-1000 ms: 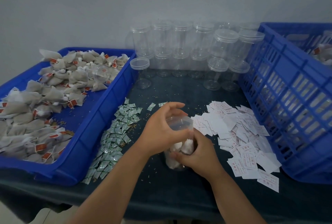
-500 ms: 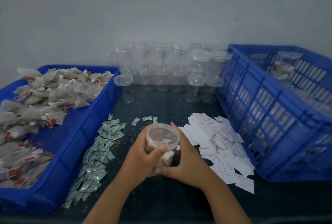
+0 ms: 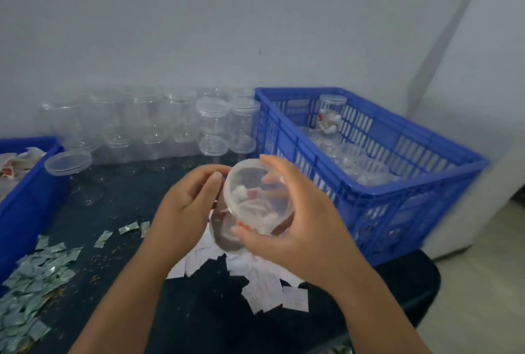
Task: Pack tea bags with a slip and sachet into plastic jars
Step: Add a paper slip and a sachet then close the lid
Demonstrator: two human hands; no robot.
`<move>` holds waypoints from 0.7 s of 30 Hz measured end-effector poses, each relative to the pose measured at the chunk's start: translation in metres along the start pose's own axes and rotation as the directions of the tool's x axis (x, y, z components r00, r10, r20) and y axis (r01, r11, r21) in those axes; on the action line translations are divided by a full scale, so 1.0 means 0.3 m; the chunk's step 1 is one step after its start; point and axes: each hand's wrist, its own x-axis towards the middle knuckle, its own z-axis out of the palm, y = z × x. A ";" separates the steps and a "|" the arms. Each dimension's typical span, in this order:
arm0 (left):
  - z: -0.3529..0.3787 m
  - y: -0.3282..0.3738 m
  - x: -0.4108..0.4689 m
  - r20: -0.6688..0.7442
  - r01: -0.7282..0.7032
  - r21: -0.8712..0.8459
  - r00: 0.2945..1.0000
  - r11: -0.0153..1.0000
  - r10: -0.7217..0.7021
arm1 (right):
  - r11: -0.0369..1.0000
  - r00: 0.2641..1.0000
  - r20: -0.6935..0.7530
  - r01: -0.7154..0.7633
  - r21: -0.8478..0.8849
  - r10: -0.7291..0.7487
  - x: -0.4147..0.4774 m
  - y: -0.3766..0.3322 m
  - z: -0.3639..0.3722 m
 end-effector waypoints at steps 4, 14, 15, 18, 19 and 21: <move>0.151 0.038 0.148 0.099 -0.023 -0.023 0.995 0.999 0.025 | 0.995 0.966 -0.243 -0.095 -0.023 0.087 0.140 0.035 -0.225; 0.441 -0.046 0.182 0.338 -0.130 -0.055 0.930 0.990 0.141 | 0.707 0.854 -0.139 -0.496 -0.504 0.501 0.737 0.370 -0.558; 0.445 -0.059 0.185 0.333 -0.133 -0.059 0.932 0.989 0.145 | 0.627 0.819 -0.121 -0.515 -0.584 0.561 0.779 0.430 -0.555; 0.443 -0.096 0.198 0.324 -0.174 -0.013 0.931 0.985 0.169 | 0.491 0.697 -0.143 -0.620 -0.612 0.702 0.830 0.619 -0.536; 0.439 -0.107 0.206 0.329 -0.179 -0.012 0.928 0.984 0.173 | 0.455 0.670 -0.168 -0.645 -0.614 0.723 0.833 0.675 -0.535; 0.430 -0.126 0.225 0.350 -0.193 0.000 0.919 0.981 0.181 | 0.406 0.654 -0.211 -0.656 -0.637 0.727 0.838 0.765 -0.537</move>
